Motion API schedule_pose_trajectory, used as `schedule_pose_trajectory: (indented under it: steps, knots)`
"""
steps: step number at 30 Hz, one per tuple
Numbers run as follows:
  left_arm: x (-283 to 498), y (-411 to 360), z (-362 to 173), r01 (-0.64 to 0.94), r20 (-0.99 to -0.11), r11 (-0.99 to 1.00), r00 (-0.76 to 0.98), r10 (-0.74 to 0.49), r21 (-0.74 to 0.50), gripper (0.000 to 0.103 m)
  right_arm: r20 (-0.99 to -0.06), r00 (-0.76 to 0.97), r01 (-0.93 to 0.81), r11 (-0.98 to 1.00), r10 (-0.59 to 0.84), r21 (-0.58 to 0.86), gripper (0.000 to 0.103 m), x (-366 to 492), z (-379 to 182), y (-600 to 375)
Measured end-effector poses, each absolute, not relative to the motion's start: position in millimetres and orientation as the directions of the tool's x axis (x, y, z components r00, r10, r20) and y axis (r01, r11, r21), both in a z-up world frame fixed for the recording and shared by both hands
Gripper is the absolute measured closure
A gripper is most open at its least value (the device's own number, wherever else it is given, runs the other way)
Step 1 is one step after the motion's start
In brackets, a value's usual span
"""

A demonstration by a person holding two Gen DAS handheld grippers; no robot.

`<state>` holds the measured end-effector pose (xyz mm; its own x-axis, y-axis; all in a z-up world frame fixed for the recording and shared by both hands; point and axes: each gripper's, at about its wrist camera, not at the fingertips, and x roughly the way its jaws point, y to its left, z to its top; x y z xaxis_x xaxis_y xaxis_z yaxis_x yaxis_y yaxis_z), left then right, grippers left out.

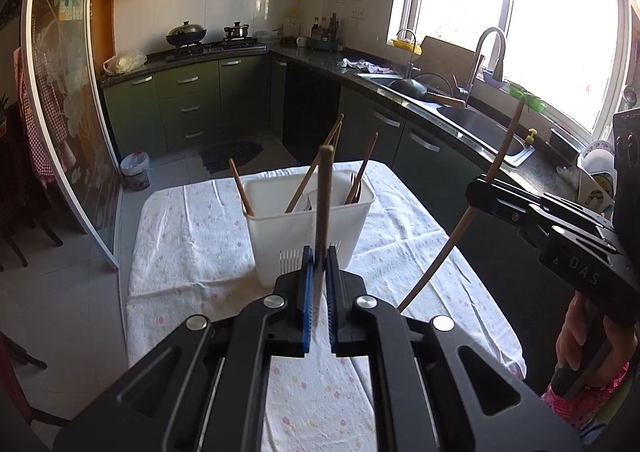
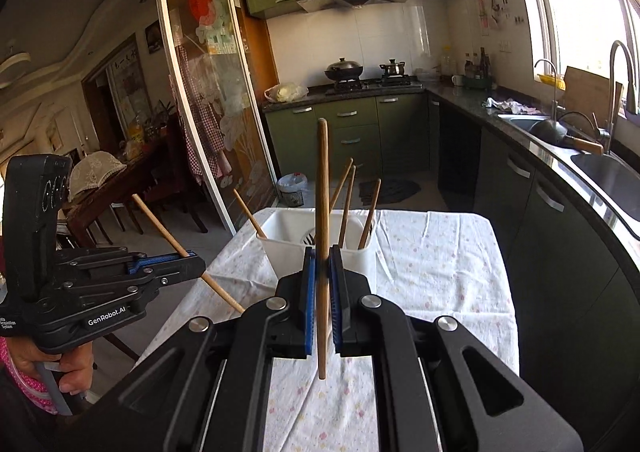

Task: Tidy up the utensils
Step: 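Lift both chopsticks upright and carry them over the caddy, then lower both chopsticks into the caddy and open both grippers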

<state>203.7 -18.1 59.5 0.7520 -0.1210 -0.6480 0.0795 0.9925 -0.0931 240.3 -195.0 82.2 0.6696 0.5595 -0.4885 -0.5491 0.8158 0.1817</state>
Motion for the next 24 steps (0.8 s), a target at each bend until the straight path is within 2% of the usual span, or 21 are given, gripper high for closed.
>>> schedule_pose_trajectory:
  steps: [9,14,20,24]
  knots:
    - [223,-23,122,0.093,-0.542,0.995,0.835,-0.100,-0.041,0.097,-0.408,0.710,-0.563,0.810,0.574,0.160,0.096,270,146,-179]
    - [246,-18,139,0.073,-0.514,0.997,0.854,-0.077,-0.028,0.097,-0.393,0.729,-0.550,0.821,0.560,0.150,0.096,302,167,-164]
    - [281,-6,139,0.042,-0.503,0.998,0.862,-0.063,-0.053,0.097,-0.420,0.727,-0.532,0.832,0.543,0.155,0.096,347,164,-146]
    - [303,1,122,0.022,-0.533,0.998,0.845,-0.047,-0.053,0.097,-0.460,0.707,-0.528,0.834,0.537,0.163,0.096,367,139,-136]
